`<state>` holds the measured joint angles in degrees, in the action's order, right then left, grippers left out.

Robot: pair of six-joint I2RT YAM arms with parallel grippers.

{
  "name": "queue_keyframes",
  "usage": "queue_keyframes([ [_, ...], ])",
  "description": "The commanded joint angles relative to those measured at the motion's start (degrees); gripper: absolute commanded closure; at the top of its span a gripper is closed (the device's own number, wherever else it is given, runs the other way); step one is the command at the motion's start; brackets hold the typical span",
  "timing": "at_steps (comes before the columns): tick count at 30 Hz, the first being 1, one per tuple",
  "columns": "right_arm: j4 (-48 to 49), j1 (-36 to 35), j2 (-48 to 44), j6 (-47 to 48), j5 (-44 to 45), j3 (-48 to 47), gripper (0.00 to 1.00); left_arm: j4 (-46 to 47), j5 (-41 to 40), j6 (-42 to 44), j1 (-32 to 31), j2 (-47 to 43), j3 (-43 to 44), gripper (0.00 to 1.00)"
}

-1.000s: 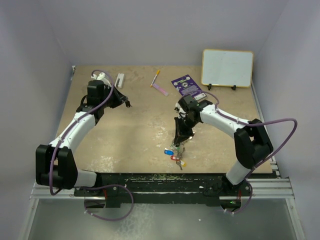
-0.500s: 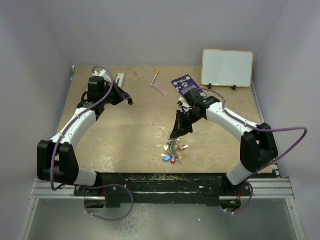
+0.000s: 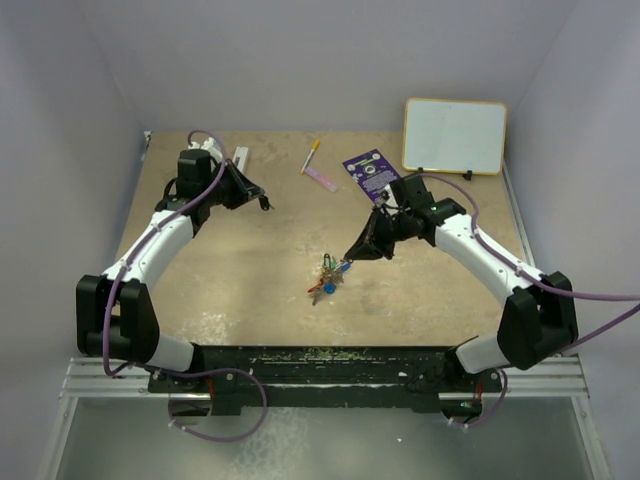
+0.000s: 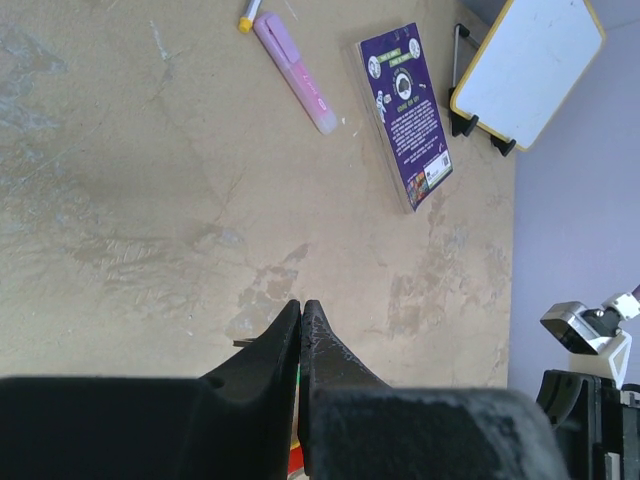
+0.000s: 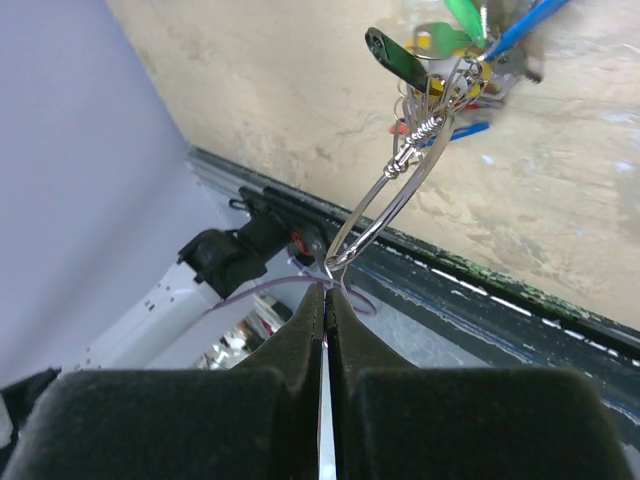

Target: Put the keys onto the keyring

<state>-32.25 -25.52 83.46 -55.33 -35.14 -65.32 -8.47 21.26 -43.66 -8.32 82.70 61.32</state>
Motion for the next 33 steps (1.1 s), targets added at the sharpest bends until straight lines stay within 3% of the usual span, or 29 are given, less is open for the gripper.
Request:
queue_keyframes([
  [1,-3.6,1.4,-4.9,-3.7,6.4,1.7,1.0,1.0,1.2,-0.6,0.3,0.0,2.5,0.96],
  [6,-16.8,3.2,-5.7,4.9,15.2,2.8,1.0,1.2,1.0,-0.6,0.3,0.4,2.2,0.96],
  [13,-14.9,4.9,-7.0,6.8,16.2,10.4,1.0,1.3,1.2,-0.9,0.3,1.1,2.3,0.96],
  [15,-15.7,5.0,-5.0,9.0,15.9,8.3,1.0,1.2,1.2,-0.9,0.3,1.0,2.3,0.96],
  [20,-17.2,4.4,2.4,14.3,17.4,-7.5,1.0,0.9,-1.4,-0.4,0.3,0.3,2.9,0.96],
  [26,-24.7,1.5,10.2,20.2,17.4,-21.4,1.0,-1.7,-5.4,2.6,1.6,-1.2,6.0,0.96],
  [30,-28.1,2.0,6.9,17.6,22.5,-15.3,1.0,-1.9,-6.1,3.1,2.2,-2.3,5.3,0.96],
  [33,-27.0,2.1,3.9,16.5,24.1,-8.1,0.89,-1.5,-5.9,3.1,2.3,-2.6,4.3,0.96],
])
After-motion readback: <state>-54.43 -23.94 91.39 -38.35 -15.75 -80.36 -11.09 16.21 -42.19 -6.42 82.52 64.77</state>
